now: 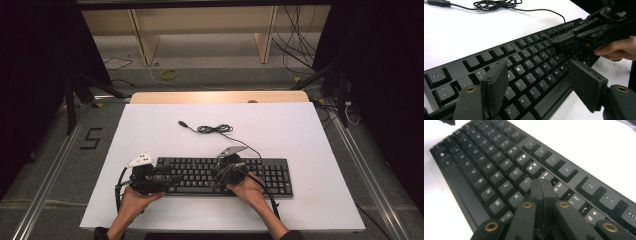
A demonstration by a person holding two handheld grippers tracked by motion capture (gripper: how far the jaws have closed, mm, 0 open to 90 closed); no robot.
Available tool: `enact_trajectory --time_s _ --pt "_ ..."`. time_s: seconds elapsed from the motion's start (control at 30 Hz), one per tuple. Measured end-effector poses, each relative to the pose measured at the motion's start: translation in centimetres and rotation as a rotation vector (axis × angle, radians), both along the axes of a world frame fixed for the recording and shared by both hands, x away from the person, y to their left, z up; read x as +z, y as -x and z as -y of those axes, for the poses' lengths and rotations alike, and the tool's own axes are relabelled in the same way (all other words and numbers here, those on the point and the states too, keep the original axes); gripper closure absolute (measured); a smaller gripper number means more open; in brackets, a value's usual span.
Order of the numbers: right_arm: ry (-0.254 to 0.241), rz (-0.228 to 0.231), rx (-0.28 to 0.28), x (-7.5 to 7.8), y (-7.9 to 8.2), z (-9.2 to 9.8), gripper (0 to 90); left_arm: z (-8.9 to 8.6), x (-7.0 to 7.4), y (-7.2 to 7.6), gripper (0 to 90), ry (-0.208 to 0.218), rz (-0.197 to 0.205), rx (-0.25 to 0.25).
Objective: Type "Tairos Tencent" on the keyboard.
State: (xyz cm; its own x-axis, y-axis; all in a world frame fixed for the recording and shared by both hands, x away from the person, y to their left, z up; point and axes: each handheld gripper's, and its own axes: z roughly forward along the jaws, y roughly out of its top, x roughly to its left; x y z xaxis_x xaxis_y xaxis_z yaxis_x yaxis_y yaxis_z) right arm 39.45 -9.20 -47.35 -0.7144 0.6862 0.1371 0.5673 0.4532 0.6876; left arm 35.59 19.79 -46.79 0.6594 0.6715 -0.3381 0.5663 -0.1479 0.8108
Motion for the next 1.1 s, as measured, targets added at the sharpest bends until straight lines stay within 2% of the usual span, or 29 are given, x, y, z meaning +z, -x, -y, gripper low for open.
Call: enact_trajectory --time_s 0.17,0.4,0.8,0.97,1.1 --pt "-0.033 0.005 -0.018 0.6 0.0 0.6 86.8 -0.1 -0.1 -0.1 31.9 -0.006 -0.004 0.003" --pt "-0.073 0.012 -0.008 1.3 0.4 1.2 81.4 -0.1 -0.1 -0.2 32.5 -0.016 -0.004 0.007" --pt "-0.124 0.013 0.009 2.0 1.2 2.2 66.3 -0.2 -0.1 -0.3 34.6 -0.023 -0.006 0.007" --pt "-0.141 0.011 0.006 2.2 1.4 2.6 56.6 -0.2 -0.1 -0.5 36.2 -0.025 -0.014 0.011" --pt "-0.144 0.011 -0.010 2.3 1.5 3.0 47.3 -0.3 -0.2 -0.7 39.1 -0.043 -0.020 0.011"
